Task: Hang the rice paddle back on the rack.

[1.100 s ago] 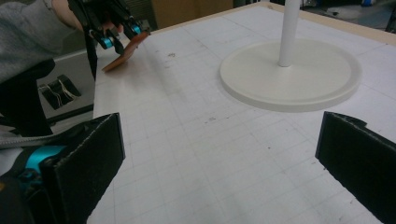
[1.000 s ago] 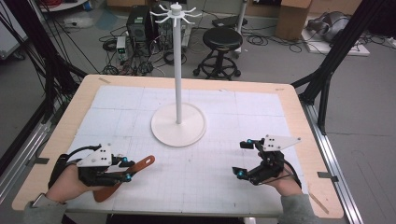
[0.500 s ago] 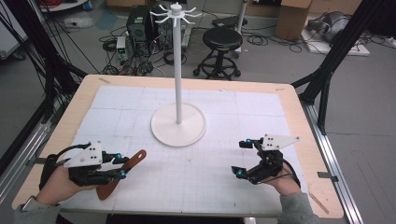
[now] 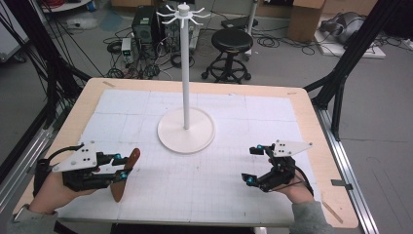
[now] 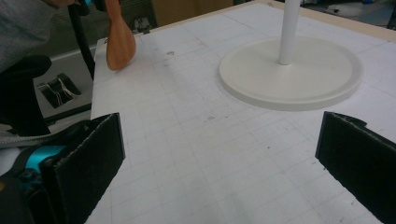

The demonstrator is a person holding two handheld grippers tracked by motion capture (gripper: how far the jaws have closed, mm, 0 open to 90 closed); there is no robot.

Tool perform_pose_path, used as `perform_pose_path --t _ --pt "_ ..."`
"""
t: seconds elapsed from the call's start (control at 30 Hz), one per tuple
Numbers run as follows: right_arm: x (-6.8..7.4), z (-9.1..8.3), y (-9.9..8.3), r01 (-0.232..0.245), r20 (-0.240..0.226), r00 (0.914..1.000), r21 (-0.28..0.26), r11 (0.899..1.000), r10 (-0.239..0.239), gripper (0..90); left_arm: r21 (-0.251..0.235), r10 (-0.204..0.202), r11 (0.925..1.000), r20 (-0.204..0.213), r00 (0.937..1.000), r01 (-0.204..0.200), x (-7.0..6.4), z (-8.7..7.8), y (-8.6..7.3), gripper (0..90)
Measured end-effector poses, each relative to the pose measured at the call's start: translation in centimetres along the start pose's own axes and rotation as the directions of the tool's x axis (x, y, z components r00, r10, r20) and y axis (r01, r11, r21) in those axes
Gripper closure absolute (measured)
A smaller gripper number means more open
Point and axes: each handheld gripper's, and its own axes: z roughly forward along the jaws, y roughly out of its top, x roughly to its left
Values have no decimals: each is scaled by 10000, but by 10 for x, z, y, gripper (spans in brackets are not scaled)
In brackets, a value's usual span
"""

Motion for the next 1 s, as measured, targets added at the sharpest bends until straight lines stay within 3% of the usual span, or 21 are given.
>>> perform_pose_path --t 0.27,0.43,0.83,1.0 --pt "0 0 0 -22 2 10000 25 10000 22 1 -162 -100 9998 -68 9999 99 0 -1 3 652" --pt "0 0 0 -12 18 10000 27 10000 12 1 -148 -390 9991 196 9990 393 4 0 3 652" --pt "0 -5 1 -110 -5 9999 -347 9993 110 1 -779 -780 9940 -119 9969 769 14 -1 8 652" --pt "-1 -5 1 -115 -2 9999 -414 9991 115 1 -1190 -891 9889 3 9960 885 19 1 11 652"
